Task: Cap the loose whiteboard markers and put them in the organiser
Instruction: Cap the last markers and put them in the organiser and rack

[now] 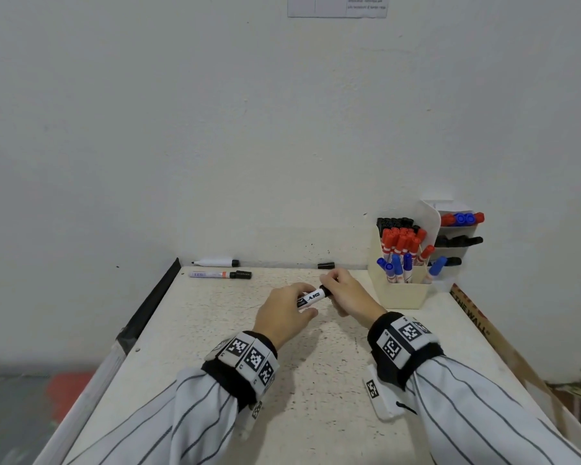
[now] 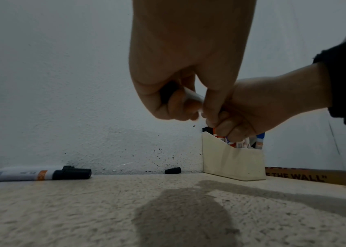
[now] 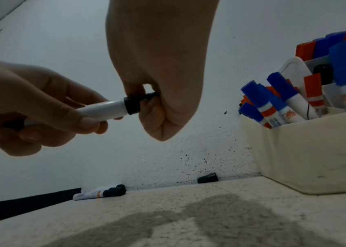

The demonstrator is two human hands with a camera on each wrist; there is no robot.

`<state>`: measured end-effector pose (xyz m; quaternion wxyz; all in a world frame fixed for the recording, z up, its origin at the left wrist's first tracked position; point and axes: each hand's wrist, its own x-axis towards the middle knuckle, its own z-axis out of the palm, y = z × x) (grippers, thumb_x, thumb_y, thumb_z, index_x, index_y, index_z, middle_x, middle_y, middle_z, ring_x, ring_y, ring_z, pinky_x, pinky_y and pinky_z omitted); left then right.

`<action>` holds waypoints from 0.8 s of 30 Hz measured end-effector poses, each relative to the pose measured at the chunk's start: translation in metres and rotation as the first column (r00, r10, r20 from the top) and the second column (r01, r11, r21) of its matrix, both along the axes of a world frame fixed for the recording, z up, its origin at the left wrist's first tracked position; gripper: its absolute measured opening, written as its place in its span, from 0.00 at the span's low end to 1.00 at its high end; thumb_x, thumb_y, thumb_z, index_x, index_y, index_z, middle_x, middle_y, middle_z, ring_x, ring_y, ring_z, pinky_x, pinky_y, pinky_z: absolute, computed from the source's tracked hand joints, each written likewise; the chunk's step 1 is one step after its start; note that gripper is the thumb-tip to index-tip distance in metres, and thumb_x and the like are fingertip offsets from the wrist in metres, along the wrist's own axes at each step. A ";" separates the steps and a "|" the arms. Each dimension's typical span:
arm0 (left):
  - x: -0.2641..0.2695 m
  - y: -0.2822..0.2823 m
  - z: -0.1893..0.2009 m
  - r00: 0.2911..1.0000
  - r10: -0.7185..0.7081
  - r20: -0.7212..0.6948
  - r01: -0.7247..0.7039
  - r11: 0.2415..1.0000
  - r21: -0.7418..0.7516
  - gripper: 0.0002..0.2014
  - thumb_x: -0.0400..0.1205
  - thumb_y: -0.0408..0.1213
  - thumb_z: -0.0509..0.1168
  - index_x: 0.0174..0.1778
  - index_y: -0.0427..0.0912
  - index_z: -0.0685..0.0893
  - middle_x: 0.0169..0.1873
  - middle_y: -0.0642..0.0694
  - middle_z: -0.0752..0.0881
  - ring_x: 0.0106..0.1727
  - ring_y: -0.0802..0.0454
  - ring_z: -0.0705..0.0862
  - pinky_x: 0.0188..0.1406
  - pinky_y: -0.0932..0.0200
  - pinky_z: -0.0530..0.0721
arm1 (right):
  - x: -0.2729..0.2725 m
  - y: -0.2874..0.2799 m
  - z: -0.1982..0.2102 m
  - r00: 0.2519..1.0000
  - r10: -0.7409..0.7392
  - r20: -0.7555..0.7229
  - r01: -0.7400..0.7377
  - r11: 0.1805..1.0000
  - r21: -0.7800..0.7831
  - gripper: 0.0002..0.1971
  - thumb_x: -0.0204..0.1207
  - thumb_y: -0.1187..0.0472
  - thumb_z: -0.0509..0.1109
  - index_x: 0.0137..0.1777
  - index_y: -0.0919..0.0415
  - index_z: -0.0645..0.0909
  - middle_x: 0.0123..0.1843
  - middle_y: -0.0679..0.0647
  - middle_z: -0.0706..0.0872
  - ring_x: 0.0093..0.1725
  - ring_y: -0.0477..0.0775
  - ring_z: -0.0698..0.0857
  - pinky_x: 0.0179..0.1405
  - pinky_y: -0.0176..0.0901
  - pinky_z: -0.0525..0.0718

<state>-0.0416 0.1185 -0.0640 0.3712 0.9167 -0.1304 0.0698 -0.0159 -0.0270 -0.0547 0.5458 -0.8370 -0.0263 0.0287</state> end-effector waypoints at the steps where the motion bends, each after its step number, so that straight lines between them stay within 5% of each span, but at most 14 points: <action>1: 0.000 0.001 0.000 1.000 0.011 0.007 -0.010 0.999 -0.035 0.14 0.76 0.39 0.71 0.57 0.51 0.82 0.47 0.53 0.84 0.45 0.55 0.81 0.48 0.53 0.84 | 0.000 0.000 0.001 1.000 -0.009 0.005 0.009 0.999 0.033 0.09 0.83 0.54 0.60 0.46 0.58 0.69 0.28 0.52 0.71 0.21 0.48 0.65 0.18 0.36 0.63; 5: -0.001 0.004 0.001 0.999 0.035 0.010 -0.033 0.991 -0.129 0.11 0.75 0.38 0.72 0.53 0.48 0.81 0.38 0.54 0.80 0.40 0.55 0.80 0.44 0.52 0.85 | 0.001 0.000 0.004 0.999 -0.043 0.005 0.042 0.989 0.139 0.13 0.78 0.52 0.69 0.47 0.62 0.74 0.26 0.52 0.74 0.20 0.46 0.67 0.18 0.35 0.64; 8: 0.000 0.008 0.001 0.998 0.053 0.021 -0.050 0.993 -0.108 0.11 0.76 0.41 0.72 0.53 0.51 0.84 0.39 0.56 0.82 0.42 0.56 0.81 0.45 0.53 0.84 | 0.001 0.000 0.006 1.000 -0.001 -0.023 0.004 0.995 0.099 0.15 0.80 0.48 0.65 0.41 0.60 0.75 0.25 0.51 0.74 0.20 0.46 0.65 0.18 0.35 0.62; 11: -0.001 0.008 0.002 0.996 0.038 0.077 -0.043 0.997 0.069 0.13 0.80 0.46 0.66 0.60 0.55 0.83 0.43 0.56 0.85 0.44 0.56 0.80 0.38 0.58 0.79 | 0.000 0.004 0.004 0.995 -0.004 -0.104 0.011 0.998 0.062 0.18 0.84 0.46 0.55 0.38 0.58 0.70 0.24 0.50 0.68 0.18 0.46 0.62 0.15 0.33 0.59; 14: -0.004 0.006 0.004 0.996 0.006 0.085 -0.023 0.978 0.208 0.15 0.84 0.48 0.58 0.65 0.53 0.81 0.48 0.50 0.87 0.47 0.52 0.82 0.37 0.58 0.78 | -0.001 0.009 0.002 0.995 -0.064 -0.076 0.064 0.998 -0.005 0.15 0.83 0.55 0.52 0.36 0.59 0.68 0.26 0.52 0.66 0.19 0.48 0.63 0.15 0.34 0.59; 19: -0.002 0.005 0.006 0.998 -0.056 -0.034 0.057 0.998 0.031 0.14 0.84 0.49 0.58 0.38 0.47 0.83 0.26 0.50 0.79 0.28 0.54 0.75 0.29 0.60 0.71 | -0.004 0.012 0.004 0.999 -0.047 0.000 0.047 0.996 0.072 0.14 0.82 0.63 0.51 0.33 0.59 0.64 0.25 0.53 0.63 0.18 0.47 0.61 0.17 0.34 0.58; 22: -0.002 0.005 0.012 0.980 -0.102 -0.173 0.074 0.984 -0.161 0.16 0.84 0.50 0.58 0.34 0.48 0.82 0.23 0.53 0.74 0.22 0.57 0.68 0.23 0.63 0.65 | -0.005 0.013 0.006 0.998 -0.031 0.063 0.025 0.996 0.090 0.15 0.82 0.64 0.51 0.32 0.59 0.63 0.25 0.53 0.63 0.15 0.45 0.60 0.16 0.34 0.58; 24: -0.002 0.004 0.013 0.997 -0.052 -0.057 0.055 0.998 0.043 0.17 0.85 0.51 0.56 0.30 0.51 0.77 0.22 0.53 0.72 0.24 0.55 0.69 0.23 0.61 0.64 | -0.005 0.013 0.006 0.997 -0.055 0.053 0.050 0.995 0.087 0.15 0.82 0.64 0.51 0.32 0.59 0.62 0.25 0.53 0.63 0.16 0.46 0.59 0.17 0.33 0.57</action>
